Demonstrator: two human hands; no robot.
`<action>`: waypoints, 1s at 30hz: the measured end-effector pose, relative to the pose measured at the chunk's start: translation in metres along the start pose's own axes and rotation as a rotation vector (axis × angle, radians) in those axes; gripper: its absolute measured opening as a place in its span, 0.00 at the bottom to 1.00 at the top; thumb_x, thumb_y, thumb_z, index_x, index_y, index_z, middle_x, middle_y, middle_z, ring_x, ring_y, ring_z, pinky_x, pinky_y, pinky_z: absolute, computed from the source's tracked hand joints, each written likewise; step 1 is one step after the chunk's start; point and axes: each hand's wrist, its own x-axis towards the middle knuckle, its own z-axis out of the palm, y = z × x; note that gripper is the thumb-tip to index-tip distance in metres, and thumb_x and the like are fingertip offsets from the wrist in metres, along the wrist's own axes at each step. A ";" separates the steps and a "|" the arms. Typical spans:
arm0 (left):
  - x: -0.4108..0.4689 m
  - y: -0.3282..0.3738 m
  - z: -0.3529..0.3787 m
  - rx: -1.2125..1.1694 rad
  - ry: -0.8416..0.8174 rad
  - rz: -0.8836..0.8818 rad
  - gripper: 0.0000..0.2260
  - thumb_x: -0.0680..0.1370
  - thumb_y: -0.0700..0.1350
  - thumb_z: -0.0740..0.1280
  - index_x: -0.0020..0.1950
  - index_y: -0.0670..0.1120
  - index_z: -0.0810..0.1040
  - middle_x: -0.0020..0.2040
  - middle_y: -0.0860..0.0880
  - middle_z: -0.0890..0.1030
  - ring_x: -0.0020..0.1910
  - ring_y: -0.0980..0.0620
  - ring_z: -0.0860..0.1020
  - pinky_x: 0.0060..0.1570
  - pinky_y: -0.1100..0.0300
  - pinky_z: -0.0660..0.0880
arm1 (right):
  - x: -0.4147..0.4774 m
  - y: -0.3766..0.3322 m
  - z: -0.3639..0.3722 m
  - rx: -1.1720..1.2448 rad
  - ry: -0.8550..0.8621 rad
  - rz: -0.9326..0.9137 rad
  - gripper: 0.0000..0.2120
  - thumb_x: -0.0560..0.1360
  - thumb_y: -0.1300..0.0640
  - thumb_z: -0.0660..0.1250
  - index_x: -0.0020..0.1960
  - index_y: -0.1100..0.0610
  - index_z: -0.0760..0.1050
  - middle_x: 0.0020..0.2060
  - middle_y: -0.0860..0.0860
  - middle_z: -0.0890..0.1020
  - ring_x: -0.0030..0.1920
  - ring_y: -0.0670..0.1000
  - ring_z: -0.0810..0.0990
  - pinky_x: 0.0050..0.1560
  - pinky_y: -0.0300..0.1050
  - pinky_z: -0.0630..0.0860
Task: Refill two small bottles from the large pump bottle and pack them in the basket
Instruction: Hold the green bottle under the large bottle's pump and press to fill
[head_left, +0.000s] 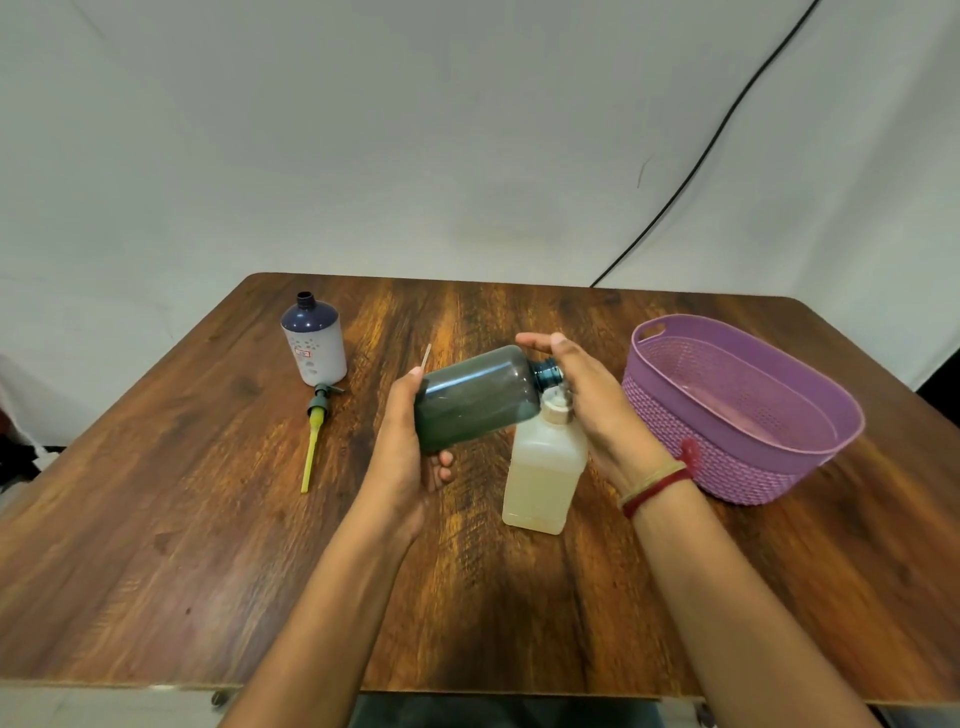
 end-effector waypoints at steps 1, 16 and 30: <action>0.001 0.000 -0.001 0.006 -0.010 -0.012 0.19 0.78 0.61 0.57 0.54 0.47 0.74 0.38 0.48 0.76 0.23 0.58 0.68 0.20 0.67 0.66 | 0.000 0.000 0.000 -0.016 0.012 -0.014 0.16 0.81 0.45 0.52 0.60 0.44 0.75 0.61 0.54 0.75 0.54 0.56 0.79 0.46 0.47 0.80; -0.007 0.010 -0.002 0.016 -0.004 -0.042 0.19 0.77 0.62 0.58 0.55 0.47 0.74 0.35 0.48 0.74 0.23 0.58 0.69 0.20 0.67 0.68 | 0.007 -0.016 -0.001 0.025 0.005 0.033 0.11 0.80 0.58 0.57 0.54 0.54 0.79 0.55 0.55 0.78 0.49 0.50 0.76 0.44 0.42 0.75; -0.002 0.012 -0.001 0.021 0.039 -0.010 0.14 0.78 0.59 0.59 0.48 0.49 0.74 0.35 0.49 0.76 0.23 0.58 0.68 0.22 0.68 0.66 | 0.038 -0.044 0.012 -0.430 -0.009 0.112 0.14 0.82 0.56 0.54 0.55 0.60 0.77 0.41 0.52 0.78 0.42 0.49 0.75 0.43 0.42 0.74</action>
